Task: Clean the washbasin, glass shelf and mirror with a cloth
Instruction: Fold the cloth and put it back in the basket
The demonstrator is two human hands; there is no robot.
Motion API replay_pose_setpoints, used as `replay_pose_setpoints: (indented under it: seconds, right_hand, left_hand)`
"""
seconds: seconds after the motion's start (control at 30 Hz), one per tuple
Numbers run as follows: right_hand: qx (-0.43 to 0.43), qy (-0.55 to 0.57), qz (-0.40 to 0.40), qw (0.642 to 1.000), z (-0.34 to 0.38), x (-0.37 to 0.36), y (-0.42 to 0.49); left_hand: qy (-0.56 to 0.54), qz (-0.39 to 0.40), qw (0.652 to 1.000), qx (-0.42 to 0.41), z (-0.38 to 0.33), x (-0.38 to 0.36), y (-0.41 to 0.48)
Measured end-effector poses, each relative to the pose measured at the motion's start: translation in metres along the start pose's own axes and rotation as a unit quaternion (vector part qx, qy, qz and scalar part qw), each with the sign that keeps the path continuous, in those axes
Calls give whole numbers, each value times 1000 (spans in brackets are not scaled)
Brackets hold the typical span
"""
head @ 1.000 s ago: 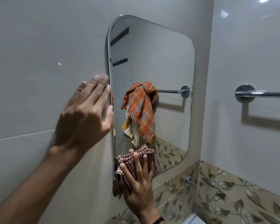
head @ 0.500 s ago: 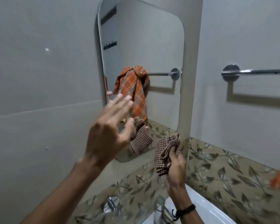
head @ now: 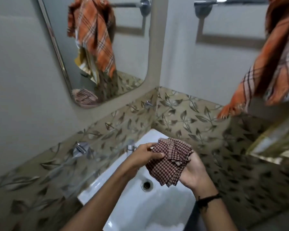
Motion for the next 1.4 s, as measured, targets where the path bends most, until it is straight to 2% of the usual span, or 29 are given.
replay_pose_setpoints:
  seconds: [0.1, 0.27, 0.4, 0.5, 0.67, 0.83, 1.0, 1.13, 1.27, 1.4]
  right_hand:
    - [-26, 36, -44, 998, -14, 33, -11]
    - [-75, 68, -108, 989, -52, 82, -33]
    - [-73, 34, -173, 982, -78, 109, -41]
    - [-52, -24, -264, 963, -91, 128, -41]
    - [5, -13, -368, 930, -101, 152, -44]
    - [29, -23, -410, 912, -112, 166, -59]
    - [42, -77, -421, 903, -120, 172, -82]
    - [44, -97, -424, 899, -131, 188, -107]
    - [69, -146, -434, 886, -120, 208, -136]
    - [91, -119, -422, 894, -106, 235, -151]
  left_hand:
    - [-24, 20, 997, 75, 33, -16, -3]
    - [-65, -35, 983, 167, 92, -32, -9]
    - [-137, -59, 964, 220, 126, -42, -16]
    - [-173, -58, 954, 236, 136, -51, -17]
    - [-193, -60, 944, 260, 143, -64, -14]
    - [-189, -11, 950, 247, 153, -74, -16]
    - [-109, 102, 965, 214, 162, -81, -23]
    - [-59, 129, 976, 163, 167, -98, -28]
    - [103, 190, 973, 79, 163, -129, -32]
    - [295, 201, 934, -10, 160, -165, -29]
Point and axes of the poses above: each hand's wrist, its own y-axis towards the middle knuckle, its own x-axis out of the back of the hand, z = x × y, the point moved 4 cm from there along y, towards the middle knuckle, and after that the axes turned 6 degrees about -x, right-handed, at the moved point
